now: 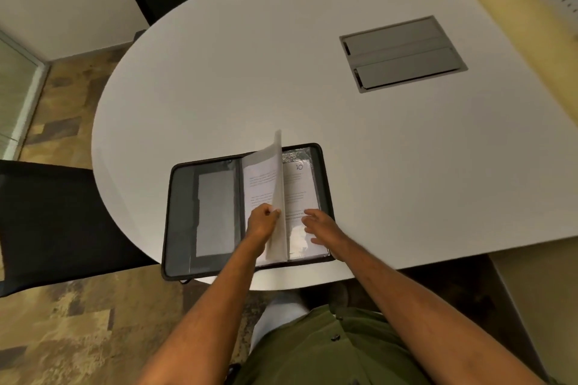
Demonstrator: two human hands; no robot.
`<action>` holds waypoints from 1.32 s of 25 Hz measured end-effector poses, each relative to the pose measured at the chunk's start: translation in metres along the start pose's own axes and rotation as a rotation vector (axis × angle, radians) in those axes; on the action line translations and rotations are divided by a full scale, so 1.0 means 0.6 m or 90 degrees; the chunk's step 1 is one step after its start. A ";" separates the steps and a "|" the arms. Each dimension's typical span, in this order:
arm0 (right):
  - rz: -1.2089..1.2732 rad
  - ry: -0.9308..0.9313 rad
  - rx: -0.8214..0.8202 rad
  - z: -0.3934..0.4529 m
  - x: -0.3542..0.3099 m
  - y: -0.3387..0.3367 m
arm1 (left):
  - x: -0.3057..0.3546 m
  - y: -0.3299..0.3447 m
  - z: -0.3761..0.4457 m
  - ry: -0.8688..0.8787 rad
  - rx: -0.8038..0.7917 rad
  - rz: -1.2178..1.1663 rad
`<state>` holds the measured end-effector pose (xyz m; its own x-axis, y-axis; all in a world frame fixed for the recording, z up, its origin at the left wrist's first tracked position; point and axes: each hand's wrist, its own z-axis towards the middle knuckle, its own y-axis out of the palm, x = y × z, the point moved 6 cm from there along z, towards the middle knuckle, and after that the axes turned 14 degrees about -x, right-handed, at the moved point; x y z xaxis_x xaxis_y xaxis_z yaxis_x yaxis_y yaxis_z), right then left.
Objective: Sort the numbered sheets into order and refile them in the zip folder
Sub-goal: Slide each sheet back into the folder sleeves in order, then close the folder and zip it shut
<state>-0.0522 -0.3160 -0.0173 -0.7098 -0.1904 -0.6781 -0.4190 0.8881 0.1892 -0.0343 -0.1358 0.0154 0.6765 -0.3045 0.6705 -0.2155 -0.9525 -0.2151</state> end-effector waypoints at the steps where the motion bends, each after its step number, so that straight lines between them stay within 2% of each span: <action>1: 0.009 -0.004 0.000 0.000 0.003 -0.001 | -0.003 0.017 0.007 0.003 -0.006 0.018; 5: 0.004 -0.015 -0.001 -0.001 0.007 0.000 | -0.012 0.068 0.030 0.031 -0.049 0.083; 8: -0.036 -0.035 0.016 -0.004 0.005 0.007 | -0.030 0.102 0.042 0.035 -0.134 0.154; 12: -0.187 -0.031 0.092 -0.013 0.012 0.004 | -0.074 0.118 0.037 0.021 -0.220 0.228; 16: -0.357 -0.002 0.122 -0.002 0.032 0.008 | -0.114 0.068 0.035 0.009 -0.207 0.224; 22: -0.518 0.053 0.169 0.015 0.057 0.019 | -0.148 -0.105 0.055 0.008 -0.091 0.178; 27: -0.596 0.045 0.214 0.006 0.078 0.028 | -0.201 -0.296 0.061 -0.043 0.111 0.235; 31: -0.598 0.088 0.213 0.015 0.101 0.031 | -0.253 -0.392 0.043 -0.137 0.231 0.290; 33: -0.584 0.100 0.218 0.019 0.106 0.034 | -0.284 -0.414 0.042 -0.185 0.237 0.274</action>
<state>-0.0993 -0.3051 -0.0646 -0.2703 -0.8958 -0.3528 -0.6748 0.4376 -0.5943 -0.0780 0.1528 -0.0632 0.7588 -0.5968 0.2609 -0.2863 -0.6654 -0.6894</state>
